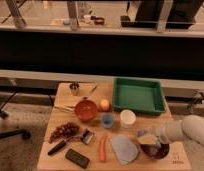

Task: Place sponge in purple bowl

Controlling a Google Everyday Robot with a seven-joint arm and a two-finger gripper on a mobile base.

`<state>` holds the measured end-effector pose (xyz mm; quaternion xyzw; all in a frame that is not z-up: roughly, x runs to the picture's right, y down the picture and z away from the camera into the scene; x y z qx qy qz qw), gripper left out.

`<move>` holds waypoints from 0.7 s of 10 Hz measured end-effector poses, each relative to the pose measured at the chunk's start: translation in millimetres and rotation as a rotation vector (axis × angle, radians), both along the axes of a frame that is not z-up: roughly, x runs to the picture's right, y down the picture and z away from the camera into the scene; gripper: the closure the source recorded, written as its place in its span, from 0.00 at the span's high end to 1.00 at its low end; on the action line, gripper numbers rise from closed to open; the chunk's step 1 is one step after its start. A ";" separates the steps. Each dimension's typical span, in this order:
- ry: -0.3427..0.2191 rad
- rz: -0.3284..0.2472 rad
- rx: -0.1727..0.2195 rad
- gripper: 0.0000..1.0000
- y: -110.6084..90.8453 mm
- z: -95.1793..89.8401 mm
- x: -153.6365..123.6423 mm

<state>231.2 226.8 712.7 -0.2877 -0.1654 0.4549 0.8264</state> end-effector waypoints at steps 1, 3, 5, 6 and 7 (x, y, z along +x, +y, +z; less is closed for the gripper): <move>-0.004 0.001 0.000 0.34 0.7 0.6 0.5; -0.015 0.003 0.000 0.54 1.4 1.3 0.4; -0.028 0.011 0.010 0.74 3.2 -0.5 1.8; -0.034 0.006 0.015 0.80 3.4 -0.3 0.0; -0.036 0.004 0.017 0.80 2.5 -0.9 -0.6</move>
